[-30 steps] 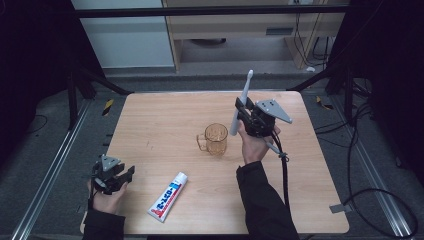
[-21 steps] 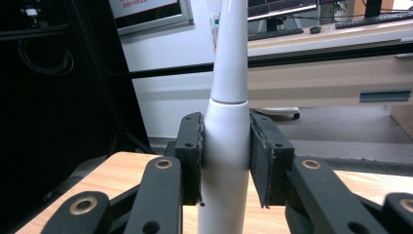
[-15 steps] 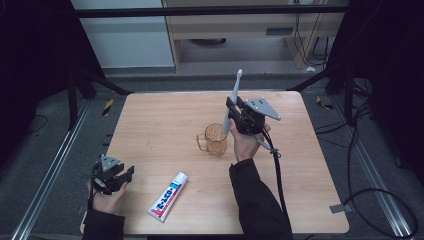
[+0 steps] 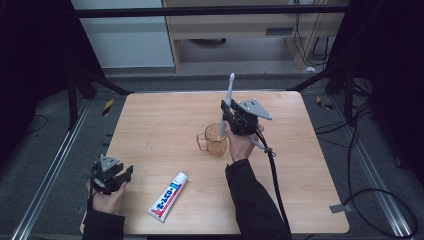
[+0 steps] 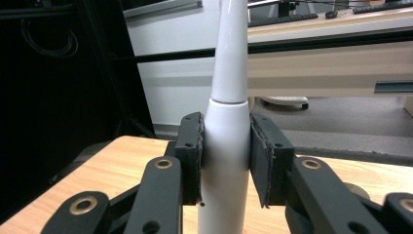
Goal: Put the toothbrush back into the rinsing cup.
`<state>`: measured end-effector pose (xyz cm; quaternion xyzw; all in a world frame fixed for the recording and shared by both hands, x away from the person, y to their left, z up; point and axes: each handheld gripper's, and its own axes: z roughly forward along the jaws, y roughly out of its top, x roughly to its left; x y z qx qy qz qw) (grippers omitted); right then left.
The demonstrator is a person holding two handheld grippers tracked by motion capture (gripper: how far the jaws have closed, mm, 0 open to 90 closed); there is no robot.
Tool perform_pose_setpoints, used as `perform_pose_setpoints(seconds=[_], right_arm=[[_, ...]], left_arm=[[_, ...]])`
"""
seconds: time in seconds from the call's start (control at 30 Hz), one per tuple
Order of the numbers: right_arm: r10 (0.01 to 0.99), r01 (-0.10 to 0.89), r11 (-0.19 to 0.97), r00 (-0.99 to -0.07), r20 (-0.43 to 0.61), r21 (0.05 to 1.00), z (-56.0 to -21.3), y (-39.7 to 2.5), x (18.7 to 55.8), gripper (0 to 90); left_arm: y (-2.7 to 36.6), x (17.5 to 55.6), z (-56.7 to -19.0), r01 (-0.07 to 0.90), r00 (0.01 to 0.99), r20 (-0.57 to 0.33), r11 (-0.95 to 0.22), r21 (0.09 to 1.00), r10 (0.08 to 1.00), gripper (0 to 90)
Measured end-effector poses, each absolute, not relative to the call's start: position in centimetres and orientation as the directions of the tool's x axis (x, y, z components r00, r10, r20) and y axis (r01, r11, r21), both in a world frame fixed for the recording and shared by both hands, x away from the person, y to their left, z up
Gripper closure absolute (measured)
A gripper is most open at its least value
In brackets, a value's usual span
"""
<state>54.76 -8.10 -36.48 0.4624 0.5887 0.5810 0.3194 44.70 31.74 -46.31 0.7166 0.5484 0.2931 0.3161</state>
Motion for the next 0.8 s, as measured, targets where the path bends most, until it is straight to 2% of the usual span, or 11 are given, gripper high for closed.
perform_pose_setpoints(seconds=[0.8], right_arm=[[0.913,0.200,-0.050,-0.387,0.126,0.979,-38.8,-7.4,54.8,67.7]], left_arm=[[31.6,44.7,-46.3,0.598,0.229,0.075,-0.201,0.776,0.971,59.1]])
